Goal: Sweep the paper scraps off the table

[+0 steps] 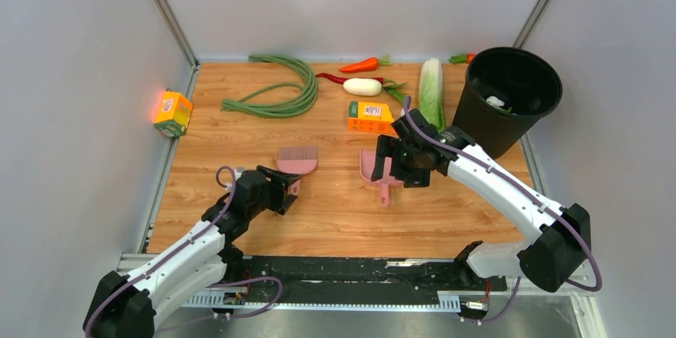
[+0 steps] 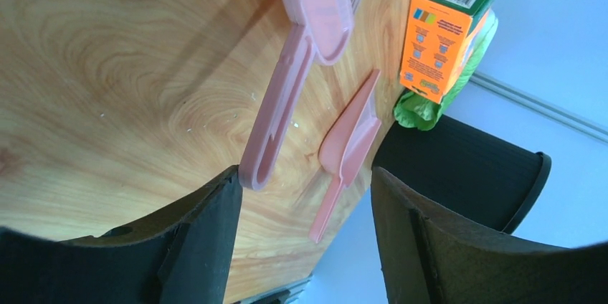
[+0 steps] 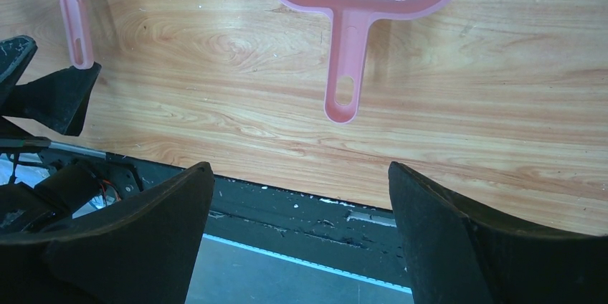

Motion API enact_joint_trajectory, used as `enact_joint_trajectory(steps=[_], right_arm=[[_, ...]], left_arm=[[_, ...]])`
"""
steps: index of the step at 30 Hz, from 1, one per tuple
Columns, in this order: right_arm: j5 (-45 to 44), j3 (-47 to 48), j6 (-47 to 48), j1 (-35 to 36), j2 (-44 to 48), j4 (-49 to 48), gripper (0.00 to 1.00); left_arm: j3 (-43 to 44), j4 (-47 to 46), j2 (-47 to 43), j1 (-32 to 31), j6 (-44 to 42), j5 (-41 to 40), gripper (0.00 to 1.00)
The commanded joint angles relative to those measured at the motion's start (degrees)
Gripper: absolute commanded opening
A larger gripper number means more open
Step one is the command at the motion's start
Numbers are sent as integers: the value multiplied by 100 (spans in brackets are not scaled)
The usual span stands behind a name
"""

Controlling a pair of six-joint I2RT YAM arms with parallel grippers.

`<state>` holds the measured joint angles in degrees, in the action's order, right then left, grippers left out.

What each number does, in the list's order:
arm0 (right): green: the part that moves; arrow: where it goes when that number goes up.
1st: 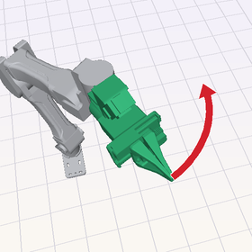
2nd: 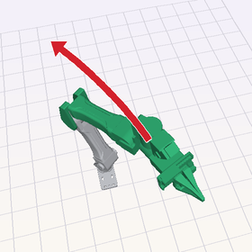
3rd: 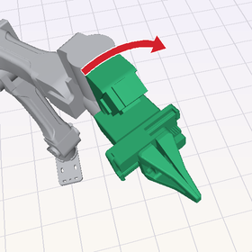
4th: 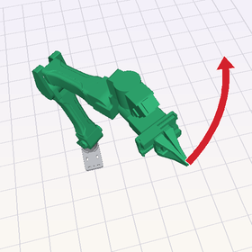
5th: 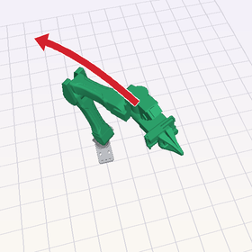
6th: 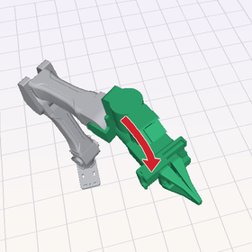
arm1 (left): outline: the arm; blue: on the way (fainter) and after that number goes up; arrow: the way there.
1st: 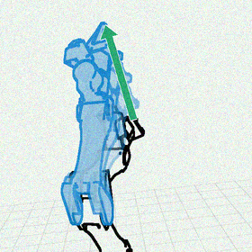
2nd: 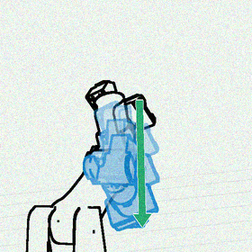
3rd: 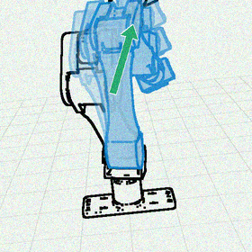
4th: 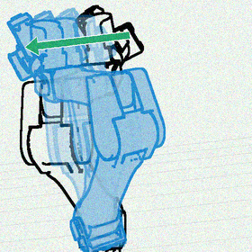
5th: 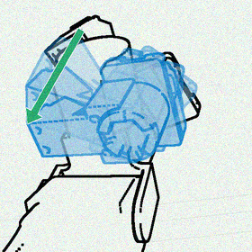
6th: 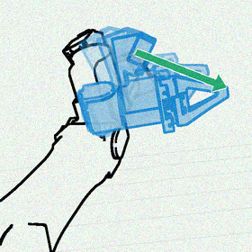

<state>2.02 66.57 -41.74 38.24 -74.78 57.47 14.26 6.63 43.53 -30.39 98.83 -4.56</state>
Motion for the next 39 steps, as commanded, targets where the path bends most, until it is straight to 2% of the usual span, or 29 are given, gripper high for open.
enact_joint_trajectory(steps=[1, 8, 15, 19, 24, 28, 31, 36, 39], right_arm=[[-35, -3, -98, 35, 175, -149, 95], [-44, -3, -124, 35, 236, -157, 95], [87, 119, -81, 35, 298, -210, 95], [307, 216, 139, 35, 552, -561, 98], [53, 690, 499, 35, 631, -623, 100], [-105, 876, 658, 35, 815, -965, 100], [-202, 710, 693, 35, 1237, -1378, 100], [-1035, 270, 518, 35, 2028, -1766, 100], [-1632, -28, 342, 35, 2511, -1766, 100]], left_arm=[[217, 739, -160, -11, 59, 245, 73], [1341, 3165, -547, -11, -425, 140, 74], [2150, 4143, -1021, -11, -1101, -834, 75], [2958, 4793, -1127, -11, -2303, -1546, 74], [3547, 4786, -1583, -11, -3885, -1969, 74], [3864, 4576, -1952, -11, -4694, -2382, 72], [4084, 4382, -2164, -2, -5284, -2611, 72], [4147, 3812, -2770, -11, -6435, -2804, 72], [4032, 3652, -3252, -2, -6727, -3085, 72]])
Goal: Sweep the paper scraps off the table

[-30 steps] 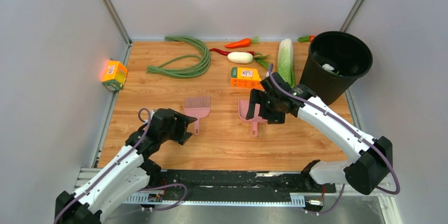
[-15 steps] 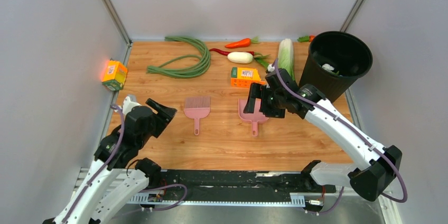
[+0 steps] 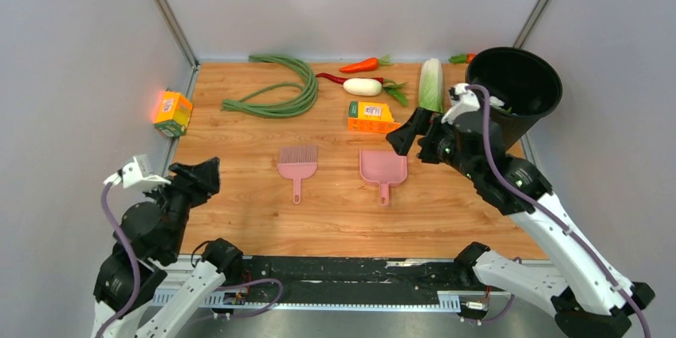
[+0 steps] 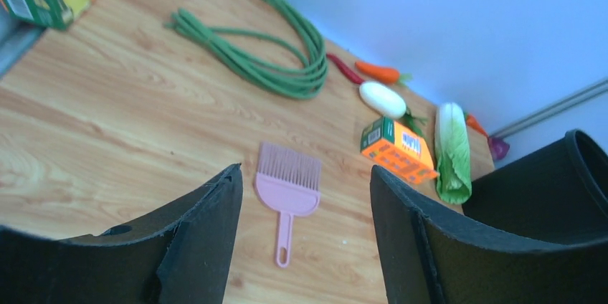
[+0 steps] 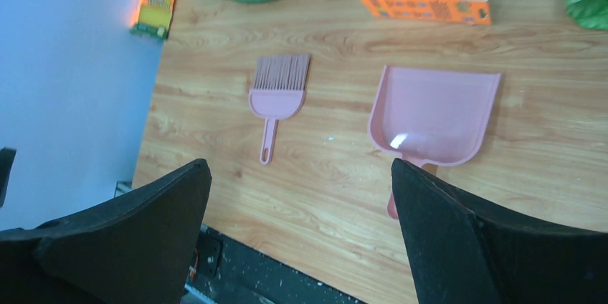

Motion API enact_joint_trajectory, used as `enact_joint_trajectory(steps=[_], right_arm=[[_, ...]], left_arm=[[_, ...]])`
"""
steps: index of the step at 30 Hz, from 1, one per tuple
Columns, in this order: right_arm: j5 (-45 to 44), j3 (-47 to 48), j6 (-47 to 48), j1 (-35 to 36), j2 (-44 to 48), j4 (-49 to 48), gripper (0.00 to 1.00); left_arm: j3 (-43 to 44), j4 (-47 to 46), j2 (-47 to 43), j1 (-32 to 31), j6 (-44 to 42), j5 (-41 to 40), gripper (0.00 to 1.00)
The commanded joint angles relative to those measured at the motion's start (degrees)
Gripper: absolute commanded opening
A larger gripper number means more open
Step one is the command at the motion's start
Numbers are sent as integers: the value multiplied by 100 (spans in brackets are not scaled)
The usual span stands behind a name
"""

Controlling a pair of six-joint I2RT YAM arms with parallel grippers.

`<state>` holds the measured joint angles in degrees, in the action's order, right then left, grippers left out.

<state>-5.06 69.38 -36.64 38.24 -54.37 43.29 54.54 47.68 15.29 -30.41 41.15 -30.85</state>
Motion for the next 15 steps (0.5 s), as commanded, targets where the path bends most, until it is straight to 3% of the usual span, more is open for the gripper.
enact_joint_trajectory(steps=[1, 4, 10, 15], right_arm=[[-1162, -477, -281, 35, 654, -347, 100], [-1690, -899, -519, 35, 1216, -339, 100], [-2393, -1445, -905, 35, 2377, -356, 100], [-2711, -1472, -933, 34, 2677, -356, 100]], left_arm=[[-31, -479, -500, -8, -1055, -518, 78], [-93, -383, -851, -8, -1091, -799, 84], [-128, -181, -1212, -8, -1284, -923, 86], [-163, -57, -1265, 0, -1241, -967, 86]])
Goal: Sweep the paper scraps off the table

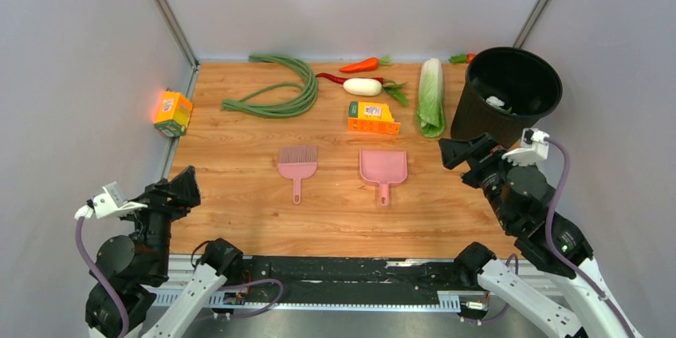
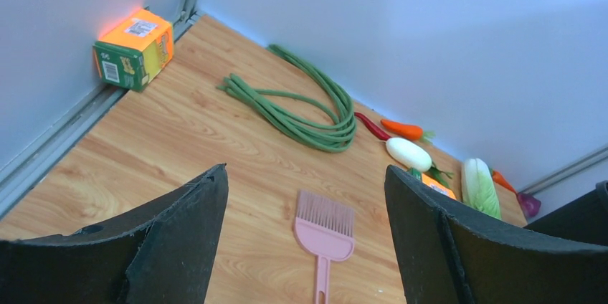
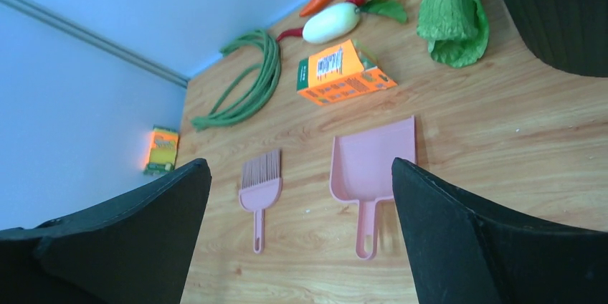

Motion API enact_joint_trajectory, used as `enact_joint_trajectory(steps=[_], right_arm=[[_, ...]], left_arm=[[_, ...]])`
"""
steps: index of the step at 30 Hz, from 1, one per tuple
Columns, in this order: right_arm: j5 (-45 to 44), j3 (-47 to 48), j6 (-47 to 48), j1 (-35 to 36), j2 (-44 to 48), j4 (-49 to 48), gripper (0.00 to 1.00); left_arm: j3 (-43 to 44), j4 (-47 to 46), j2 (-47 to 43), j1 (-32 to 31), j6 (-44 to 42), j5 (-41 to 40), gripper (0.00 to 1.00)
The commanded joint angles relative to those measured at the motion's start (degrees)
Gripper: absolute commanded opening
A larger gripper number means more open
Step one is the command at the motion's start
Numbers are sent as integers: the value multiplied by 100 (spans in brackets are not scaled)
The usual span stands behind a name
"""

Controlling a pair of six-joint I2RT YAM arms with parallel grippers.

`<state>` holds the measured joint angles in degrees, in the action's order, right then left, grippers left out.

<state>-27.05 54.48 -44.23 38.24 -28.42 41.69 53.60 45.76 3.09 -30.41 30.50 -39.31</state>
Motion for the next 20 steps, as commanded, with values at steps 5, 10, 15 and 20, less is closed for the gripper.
enact_joint_trajectory(steps=[5, 10, 15, 20], right_arm=[[-600, 133, -148, 35, 4, -179, 100], [-591, 151, -156, 35, -58, -188, 100], [-591, 133, -174, 35, -40, -188, 100], [-433, 151, 11, 35, -233, -188, 100]], left_arm=[[-87, 135, -37, -8, -176, -147, 86], [-61, 223, -28, 0, -211, -173, 86], [-52, 302, -54, -8, -229, -200, 86], [-78, 293, -46, 0, -246, -226, 86]])
